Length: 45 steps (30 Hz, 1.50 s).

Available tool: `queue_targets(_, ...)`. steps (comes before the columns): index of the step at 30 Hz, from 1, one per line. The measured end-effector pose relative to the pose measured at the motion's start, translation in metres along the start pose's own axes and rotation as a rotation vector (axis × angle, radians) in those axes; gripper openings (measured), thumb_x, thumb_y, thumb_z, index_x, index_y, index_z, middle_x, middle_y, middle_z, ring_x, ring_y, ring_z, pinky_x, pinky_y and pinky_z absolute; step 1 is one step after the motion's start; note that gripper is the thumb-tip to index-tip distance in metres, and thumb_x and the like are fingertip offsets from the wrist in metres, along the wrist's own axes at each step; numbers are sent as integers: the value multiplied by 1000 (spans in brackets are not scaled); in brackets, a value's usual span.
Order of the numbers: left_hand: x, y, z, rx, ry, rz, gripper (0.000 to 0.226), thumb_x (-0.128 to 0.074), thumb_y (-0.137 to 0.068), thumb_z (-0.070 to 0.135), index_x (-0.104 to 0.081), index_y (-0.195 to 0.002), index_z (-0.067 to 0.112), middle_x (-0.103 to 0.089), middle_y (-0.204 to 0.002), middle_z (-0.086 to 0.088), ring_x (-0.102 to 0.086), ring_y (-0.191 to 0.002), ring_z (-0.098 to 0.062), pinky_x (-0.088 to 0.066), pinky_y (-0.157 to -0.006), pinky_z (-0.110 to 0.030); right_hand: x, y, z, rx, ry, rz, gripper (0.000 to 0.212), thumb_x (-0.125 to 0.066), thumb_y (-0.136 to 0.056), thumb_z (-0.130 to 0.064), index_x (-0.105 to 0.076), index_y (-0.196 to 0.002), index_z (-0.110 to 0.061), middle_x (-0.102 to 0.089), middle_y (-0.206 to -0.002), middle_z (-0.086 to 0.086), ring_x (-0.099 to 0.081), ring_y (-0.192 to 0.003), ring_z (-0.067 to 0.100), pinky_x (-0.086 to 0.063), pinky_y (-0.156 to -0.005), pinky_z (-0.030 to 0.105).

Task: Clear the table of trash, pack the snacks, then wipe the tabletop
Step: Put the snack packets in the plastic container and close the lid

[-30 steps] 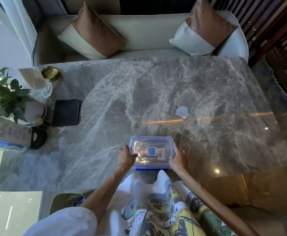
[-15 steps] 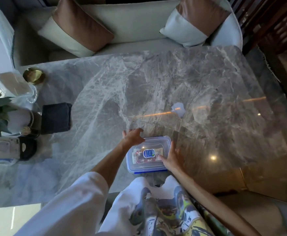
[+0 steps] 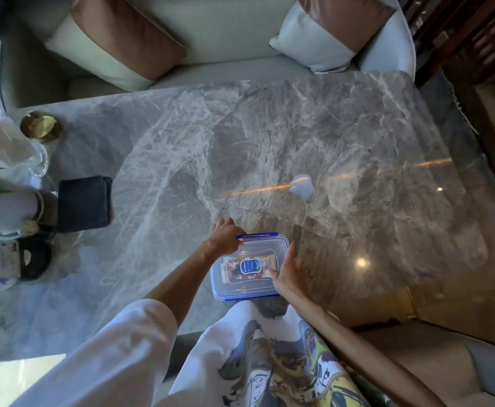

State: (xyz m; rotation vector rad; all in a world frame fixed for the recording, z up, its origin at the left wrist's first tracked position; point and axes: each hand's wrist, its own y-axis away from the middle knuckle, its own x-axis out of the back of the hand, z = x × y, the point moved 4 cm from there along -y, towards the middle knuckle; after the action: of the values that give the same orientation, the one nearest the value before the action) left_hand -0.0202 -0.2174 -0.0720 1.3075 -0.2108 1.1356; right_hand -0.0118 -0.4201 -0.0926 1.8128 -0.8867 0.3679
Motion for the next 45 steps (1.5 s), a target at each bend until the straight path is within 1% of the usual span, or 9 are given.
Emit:
queue_targets(10, -15, 19, 8, 3, -157, 184, 42, -49, -97, 21, -51, -137, 35, -47, -127, -7, -41, -120, -28, -37, -99, -37, 0, 2, -1, -19, -36, -19, 102, -67, -88, -39, 7, -156, -20, -12, -159, 21, -22, -146, 37, -24, -117, 47)
queue_targets(15, -42, 61, 15, -3, -135, 353, 62, -52, -92, 15, -30, -149, 27, -38, -145, -12, -41, -128, -33, -36, -104, -41, 7, 8, 11, -86, -359, -64, 118, -78, -80, -35, 12, -155, -21, -6, -165, 10, -18, -150, 29, -24, -120, 45)
queue_targets(18, -66, 95, 13, -35, -34, 480, 53, -59, -88, 16, -47, -139, 20, -53, -134, -11, -54, -118, -33, -46, -92, -39, 2, 23, 28, -291, -499, -132, 124, -77, -75, -52, 14, -154, -24, -14, -163, 9, -32, -144, 32, -53, -88, 42)
queue_targets(20, -78, 109, 9, -91, -12, 516, 46, -61, -89, 23, -53, -133, 20, -57, -131, -9, -57, -117, -33, -48, -88, -40, -4, 29, 34, -375, -565, -205, 117, -73, -74, -60, 1, -156, -22, -27, -158, 11, -43, -136, 31, -52, -60, 31)
queue_targets(27, -104, 111, 2, -123, -258, 231, 96, -48, -84, 68, -4, -156, 22, -11, -162, -13, -12, -150, -32, -14, -123, -45, -6, 31, 34, -402, -594, -250, 84, -73, -69, -66, -49, -127, -10, -66, -109, 11, -63, -79, 18, -54, -60, 26)
queue_targets(34, -105, 110, -4, -135, -350, 269, 89, -59, -90, 41, 0, -155, 23, -14, -162, -16, -18, -148, -33, -15, -121, -44, -1, 38, 44, -336, -750, -284, 83, -76, -79, -42, -34, -143, -12, -63, -121, 16, -68, -88, 25, -58, -68, 32)
queue_targets(38, -106, 110, -3, -145, -355, 262, 90, -58, -90, 44, 0, -155, 23, -14, -162, -15, -19, -148, -33, -15, -121, -44, 22, 40, 48, 159, -115, 74, 104, -75, -79, -45, -9, -156, -22, -16, -163, 6, -22, -149, 25, -26, -117, 40)
queue_targets(41, -106, 110, -4, -158, -365, 264, 89, -55, -91, 49, 1, -155, 22, -13, -162, -15, -17, -148, -33, -15, -121, -44, 18, 48, 36, 600, 373, 52, 111, -76, -76, -48, -2, -157, -27, 4, -165, -5, 11, -152, 19, -7, -122, 37)
queue_targets(45, -104, 110, -4, -169, -375, 274, 88, -52, -91, 51, 1, -155, 23, -12, -162, -13, -16, -148, -32, -13, -122, -43, 4, 50, 31, 694, 556, -18, 102, -72, -83, -36, -1, -155, -22, -2, -165, 2, 17, -149, 22, -11, -125, 44)
